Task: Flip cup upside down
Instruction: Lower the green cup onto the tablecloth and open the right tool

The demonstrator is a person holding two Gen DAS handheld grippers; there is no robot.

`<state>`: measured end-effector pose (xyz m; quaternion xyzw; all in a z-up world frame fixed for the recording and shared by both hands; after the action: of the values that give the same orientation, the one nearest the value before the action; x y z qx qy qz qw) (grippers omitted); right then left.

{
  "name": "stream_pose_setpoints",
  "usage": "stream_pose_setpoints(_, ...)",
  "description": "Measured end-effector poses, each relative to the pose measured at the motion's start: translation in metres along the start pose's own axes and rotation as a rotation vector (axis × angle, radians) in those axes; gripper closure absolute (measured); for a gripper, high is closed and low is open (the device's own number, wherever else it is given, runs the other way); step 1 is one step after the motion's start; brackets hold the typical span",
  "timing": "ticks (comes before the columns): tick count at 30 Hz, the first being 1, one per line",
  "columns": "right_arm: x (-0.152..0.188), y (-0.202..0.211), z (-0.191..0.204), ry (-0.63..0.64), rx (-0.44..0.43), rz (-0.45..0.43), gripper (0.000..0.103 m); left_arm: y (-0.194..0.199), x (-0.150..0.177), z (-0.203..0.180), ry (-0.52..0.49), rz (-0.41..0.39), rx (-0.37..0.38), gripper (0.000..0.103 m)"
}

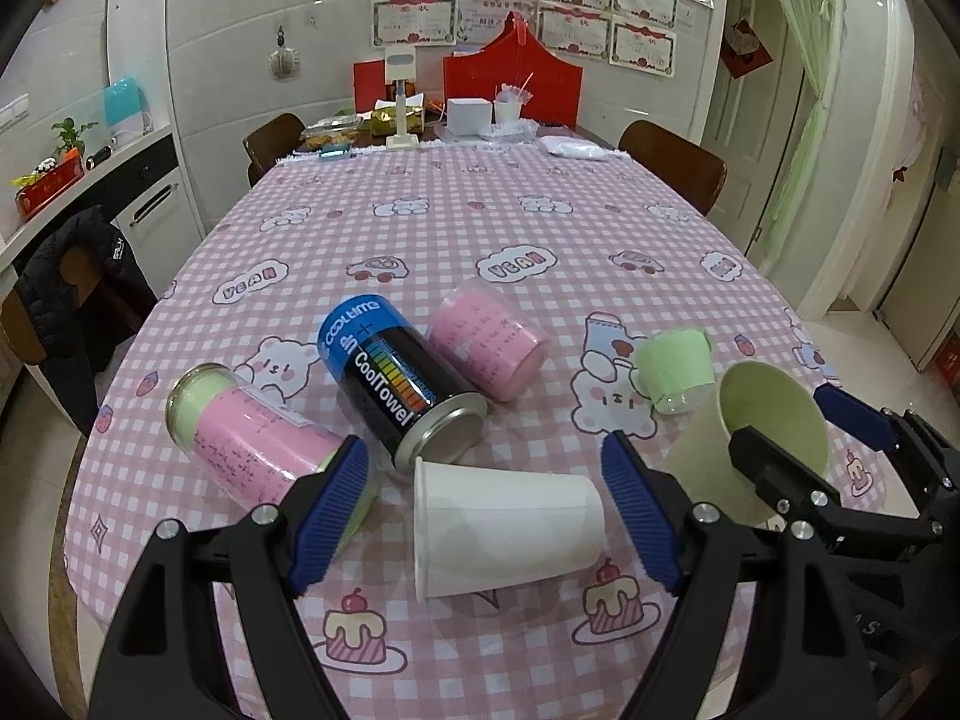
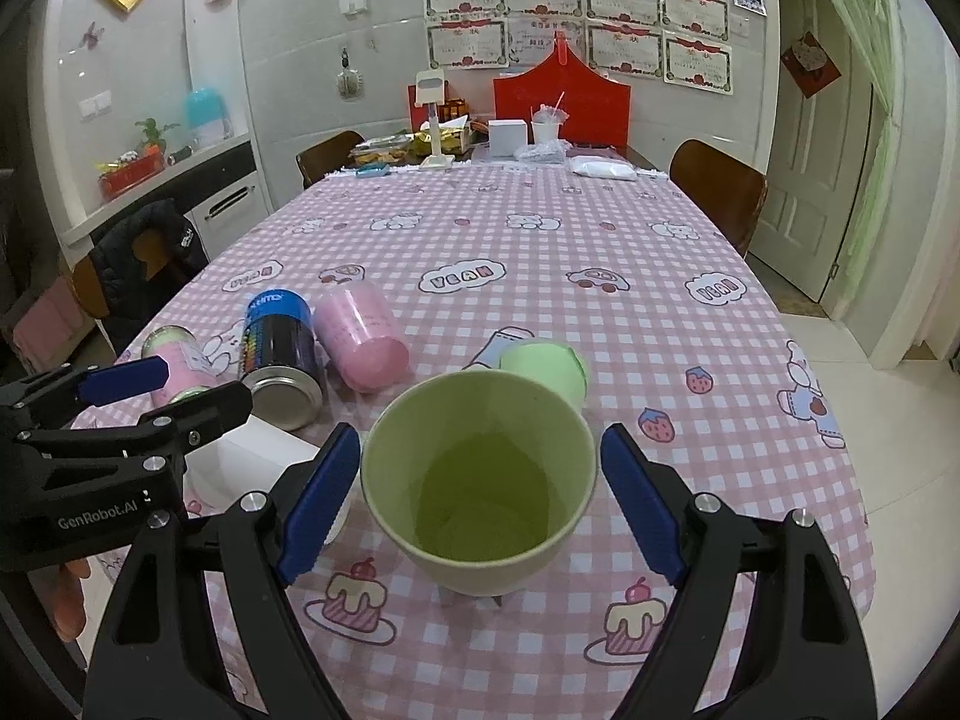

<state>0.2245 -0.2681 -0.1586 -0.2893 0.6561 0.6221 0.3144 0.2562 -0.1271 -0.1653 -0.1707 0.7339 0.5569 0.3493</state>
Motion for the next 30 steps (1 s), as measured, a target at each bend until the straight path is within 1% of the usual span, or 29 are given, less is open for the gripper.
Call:
stream_pose_setpoints(6,0.000,0.018,0.002,-0.009,0.003,-0.035,0.021,0.017,0.006,-0.003,-0.007,-0.028,0.008,0.024)
stream_pose_setpoints(9,0.001,0.030,0.004,-0.013,0.005,-0.059,0.020,0.029,0.008,-0.004,-0.014,-0.055,0.012,0.024)
stream_pose_setpoints(12,0.003,0.045,0.007,-0.017,0.004,-0.092,0.020,0.047,0.011,-0.006,-0.020,-0.099,0.012,0.024)
stream_pose_setpoints(18,0.005,0.081,0.013,-0.023,-0.003,-0.177,0.017,0.088,0.016,-0.009,-0.037,-0.199,0.008,0.024)
stream_pose_setpoints(21,0.004,0.101,0.017,-0.023,-0.007,-0.223,0.016,0.111,0.017,-0.011,-0.055,-0.255,-0.007,0.024)
stream_pose_setpoints(25,-0.001,0.124,0.018,-0.024,-0.009,-0.288,0.014,0.143,0.017,-0.011,-0.069,-0.344,-0.040,0.016)
stream_pose_setpoints(26,-0.003,0.130,0.018,-0.027,-0.010,-0.308,0.013,0.153,0.017,-0.011,-0.071,-0.370,-0.044,0.016)
stream_pose_setpoints(27,-0.005,0.136,0.018,-0.028,-0.013,-0.327,0.009,0.160,0.017,-0.011,-0.071,-0.389,-0.046,0.016)
stream_pose_setpoints(30,-0.007,0.152,0.021,-0.026,-0.026,-0.374,0.009,0.182,0.016,-0.014,-0.076,-0.450,-0.052,0.015)
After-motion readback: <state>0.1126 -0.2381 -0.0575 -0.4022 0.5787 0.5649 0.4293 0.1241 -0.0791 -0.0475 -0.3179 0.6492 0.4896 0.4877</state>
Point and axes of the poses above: each gripper's, at about its wrist camera, not at the fingertips, and y roughly against the way its jaws point, z to its left, x to its underside, the point moved 9 cm from there along -y, roughly the way its jaws point, and after that the axes turned 8 degrees about x, right-handed, at the moved point
